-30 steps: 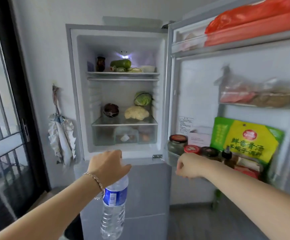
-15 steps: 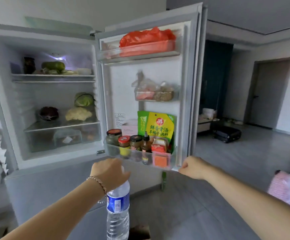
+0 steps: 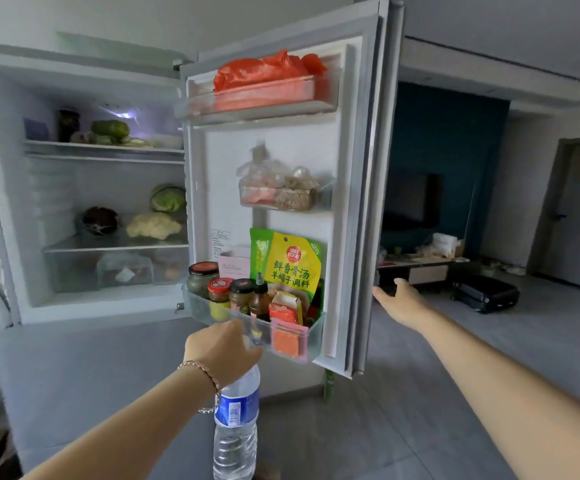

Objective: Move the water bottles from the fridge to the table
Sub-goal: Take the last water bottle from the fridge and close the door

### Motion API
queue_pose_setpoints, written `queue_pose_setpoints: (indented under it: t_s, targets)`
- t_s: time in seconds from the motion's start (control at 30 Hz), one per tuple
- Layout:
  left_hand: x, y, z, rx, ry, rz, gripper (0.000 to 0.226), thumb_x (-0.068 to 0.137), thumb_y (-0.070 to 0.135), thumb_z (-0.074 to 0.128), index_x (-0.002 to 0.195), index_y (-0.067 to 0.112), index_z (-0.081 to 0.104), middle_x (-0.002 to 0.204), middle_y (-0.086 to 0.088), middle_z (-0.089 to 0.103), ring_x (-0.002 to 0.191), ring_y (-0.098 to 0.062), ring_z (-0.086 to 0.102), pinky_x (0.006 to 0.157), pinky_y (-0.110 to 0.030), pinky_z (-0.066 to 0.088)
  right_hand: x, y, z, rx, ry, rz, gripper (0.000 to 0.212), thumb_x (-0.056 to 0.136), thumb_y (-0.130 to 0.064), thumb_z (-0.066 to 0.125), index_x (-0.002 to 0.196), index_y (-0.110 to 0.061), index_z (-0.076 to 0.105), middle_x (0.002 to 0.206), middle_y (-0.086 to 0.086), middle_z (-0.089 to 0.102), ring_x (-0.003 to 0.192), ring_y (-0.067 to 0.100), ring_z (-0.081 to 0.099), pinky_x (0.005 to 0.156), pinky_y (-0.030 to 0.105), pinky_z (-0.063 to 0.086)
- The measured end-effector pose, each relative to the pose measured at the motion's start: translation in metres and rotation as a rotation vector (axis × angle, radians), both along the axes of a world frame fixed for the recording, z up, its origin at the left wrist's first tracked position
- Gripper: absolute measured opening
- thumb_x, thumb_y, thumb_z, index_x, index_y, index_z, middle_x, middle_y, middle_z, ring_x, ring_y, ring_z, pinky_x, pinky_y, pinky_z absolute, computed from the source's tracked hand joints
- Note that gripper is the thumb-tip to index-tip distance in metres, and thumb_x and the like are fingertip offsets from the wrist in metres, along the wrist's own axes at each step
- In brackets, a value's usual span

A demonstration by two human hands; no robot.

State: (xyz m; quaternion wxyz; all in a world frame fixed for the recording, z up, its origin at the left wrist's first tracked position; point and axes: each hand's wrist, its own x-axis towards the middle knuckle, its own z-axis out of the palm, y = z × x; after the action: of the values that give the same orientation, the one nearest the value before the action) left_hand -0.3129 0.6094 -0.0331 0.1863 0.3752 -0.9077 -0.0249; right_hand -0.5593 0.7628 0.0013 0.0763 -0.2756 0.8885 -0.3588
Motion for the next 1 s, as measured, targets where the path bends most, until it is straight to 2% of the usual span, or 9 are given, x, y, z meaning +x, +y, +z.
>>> queue_pose_setpoints:
  t_s: [0.23,0.4,0.53,0.6,0.67,0.77,0.87,0.9,1.0]
  targets:
    - [-0.030,0.000,0.004,-0.066,0.103,0.184,0.035,0.088,0.053,0.044,0.101,0.026,0.061,0.099,0.001,0.072,0.091,-0.023,0.068,0.072,-0.025,0.044,-0.065,-0.033,-0.011,-0.119,-0.171,0.228,0.086,0.089,-0.061,0.039,0.153,-0.017,0.002,0.162,0.007,0.012,0.147,0.028,0.019,0.119,0.046,0.021]
    - [-0.028,0.012,0.006,-0.133,0.110,0.232,0.035,0.086,0.055,0.046,0.099,0.025,0.059,0.095,0.002,0.072,0.091,-0.022,0.066,0.068,-0.024,0.037,-0.071,-0.040,-0.023,-0.303,-0.217,0.215,0.070,0.094,-0.055,0.035,0.149,-0.013,0.025,0.153,0.011,0.034,0.137,0.032,0.037,0.109,0.042,0.032]
    - [-0.010,0.013,0.007,-0.045,0.183,0.290,0.025,0.085,0.050,0.053,0.079,0.026,0.055,0.085,0.001,0.064,0.087,-0.025,0.061,0.068,-0.025,0.035,-0.044,-0.025,-0.027,-0.365,-0.024,0.253,0.051,0.096,-0.039,0.045,0.134,-0.004,0.045,0.126,0.016,0.058,0.108,0.028,0.055,0.091,0.036,0.042]
    - [0.004,0.010,0.007,-0.010,0.210,0.319,0.033,0.084,0.048,0.055,0.063,0.028,0.042,0.073,0.003,0.055,0.076,-0.023,0.052,0.067,-0.024,0.034,-0.025,-0.017,-0.028,-0.397,0.062,0.311,0.046,0.094,-0.034,0.052,0.128,-0.003,0.052,0.111,0.008,0.062,0.098,0.020,0.057,0.086,0.031,0.045]
    - [0.018,0.007,0.003,-0.009,0.230,0.333,0.032,0.083,0.049,0.058,0.064,0.028,0.042,0.071,0.004,0.053,0.072,-0.021,0.050,0.066,-0.024,0.035,-0.007,-0.013,-0.031,-0.415,0.172,0.379,0.041,0.089,-0.032,0.060,0.121,-0.006,0.058,0.098,-0.003,0.061,0.094,0.015,0.060,0.081,0.026,0.048]
    - [0.042,0.001,-0.005,-0.044,0.245,0.363,0.030,0.081,0.049,0.060,0.071,0.024,0.046,0.070,0.003,0.055,0.070,-0.021,0.051,0.064,-0.024,0.036,0.023,-0.019,-0.037,-0.366,0.451,0.465,0.052,0.083,-0.032,0.068,0.128,-0.012,0.053,0.098,-0.009,0.061,0.093,0.017,0.067,0.074,0.024,0.053]
    - [0.074,-0.008,-0.009,-0.046,0.236,0.395,0.037,0.080,0.050,0.059,0.061,0.026,0.039,0.059,0.008,0.049,0.067,-0.021,0.052,0.060,-0.024,0.035,0.064,-0.035,-0.049,-0.313,0.895,0.631,0.075,0.072,-0.030,0.078,0.136,-0.019,0.040,0.107,0.012,0.068,0.057,0.007,0.053,0.050,0.020,0.050]
    - [0.088,-0.013,-0.009,-0.043,0.233,0.412,0.040,0.080,0.051,0.059,0.059,0.026,0.036,0.057,0.009,0.047,0.067,-0.021,0.051,0.060,-0.024,0.035,0.078,-0.043,-0.054,-0.307,1.001,0.670,0.075,0.069,-0.031,0.080,0.132,-0.023,0.042,0.106,0.019,0.067,0.052,0.005,0.045,0.046,0.019,0.049]
    - [0.134,-0.032,-0.009,-0.042,0.253,0.458,0.042,0.080,0.050,0.060,0.056,0.027,0.034,0.055,0.009,0.045,0.068,-0.021,0.050,0.062,-0.024,0.034,0.123,-0.069,-0.058,-0.306,1.078,0.774,0.053,0.071,-0.036,0.074,0.118,-0.027,0.051,0.100,0.021,0.063,0.050,0.015,0.055,0.043,0.027,0.055]
